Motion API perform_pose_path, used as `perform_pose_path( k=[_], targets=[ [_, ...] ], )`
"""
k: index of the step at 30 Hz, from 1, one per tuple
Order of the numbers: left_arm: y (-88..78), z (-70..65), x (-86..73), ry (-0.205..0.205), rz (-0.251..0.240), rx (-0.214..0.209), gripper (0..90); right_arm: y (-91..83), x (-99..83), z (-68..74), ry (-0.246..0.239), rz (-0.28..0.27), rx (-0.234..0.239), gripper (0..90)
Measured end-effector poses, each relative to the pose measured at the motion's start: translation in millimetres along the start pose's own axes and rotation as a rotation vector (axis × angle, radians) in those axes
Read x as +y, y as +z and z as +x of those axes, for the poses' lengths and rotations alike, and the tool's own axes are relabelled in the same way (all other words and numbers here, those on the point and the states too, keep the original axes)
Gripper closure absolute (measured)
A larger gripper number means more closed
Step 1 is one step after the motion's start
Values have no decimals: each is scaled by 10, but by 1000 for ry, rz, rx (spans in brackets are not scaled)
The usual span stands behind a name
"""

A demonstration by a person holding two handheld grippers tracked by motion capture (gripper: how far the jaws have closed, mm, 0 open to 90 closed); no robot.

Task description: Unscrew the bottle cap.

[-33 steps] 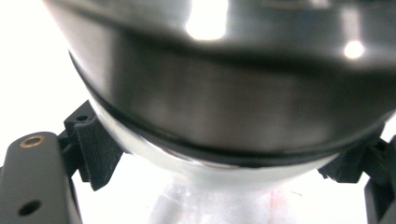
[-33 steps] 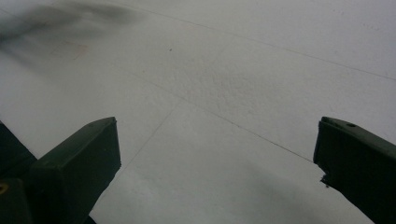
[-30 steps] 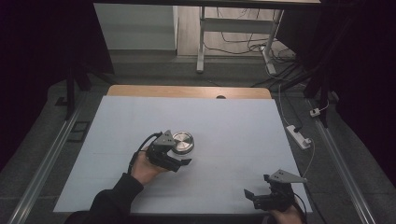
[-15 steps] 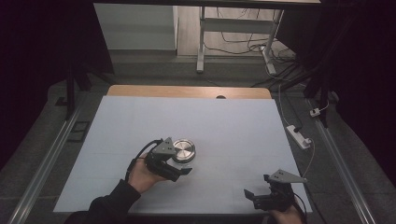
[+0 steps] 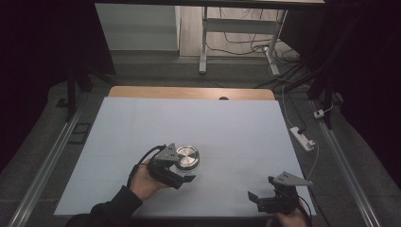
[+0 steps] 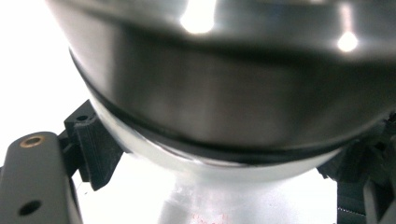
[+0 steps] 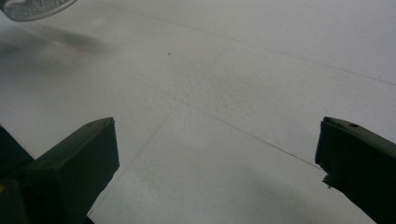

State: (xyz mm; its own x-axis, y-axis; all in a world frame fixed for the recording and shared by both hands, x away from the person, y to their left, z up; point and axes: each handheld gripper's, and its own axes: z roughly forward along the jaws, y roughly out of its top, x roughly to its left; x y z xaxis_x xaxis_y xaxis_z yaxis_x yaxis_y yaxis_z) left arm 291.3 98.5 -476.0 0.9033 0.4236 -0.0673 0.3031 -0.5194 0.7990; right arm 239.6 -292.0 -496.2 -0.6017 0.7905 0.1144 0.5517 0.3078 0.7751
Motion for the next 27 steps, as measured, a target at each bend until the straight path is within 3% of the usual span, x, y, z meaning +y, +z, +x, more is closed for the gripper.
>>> perform_pose_path(
  k=[3,7,18,27],
  targets=[
    [9,1,-8,-2,0,2,155,-4,7,5,20,-4,21,0],
    [21,-4,-9,2,1,1,155,-12,52,61,8,-13,37,0],
    [42,1,-19,9,6,3,155,22,181,200,-37,-16,85,0],
    [57,7,-25,9,7,0,155,90,363,385,-109,-32,158,0]
  ],
)
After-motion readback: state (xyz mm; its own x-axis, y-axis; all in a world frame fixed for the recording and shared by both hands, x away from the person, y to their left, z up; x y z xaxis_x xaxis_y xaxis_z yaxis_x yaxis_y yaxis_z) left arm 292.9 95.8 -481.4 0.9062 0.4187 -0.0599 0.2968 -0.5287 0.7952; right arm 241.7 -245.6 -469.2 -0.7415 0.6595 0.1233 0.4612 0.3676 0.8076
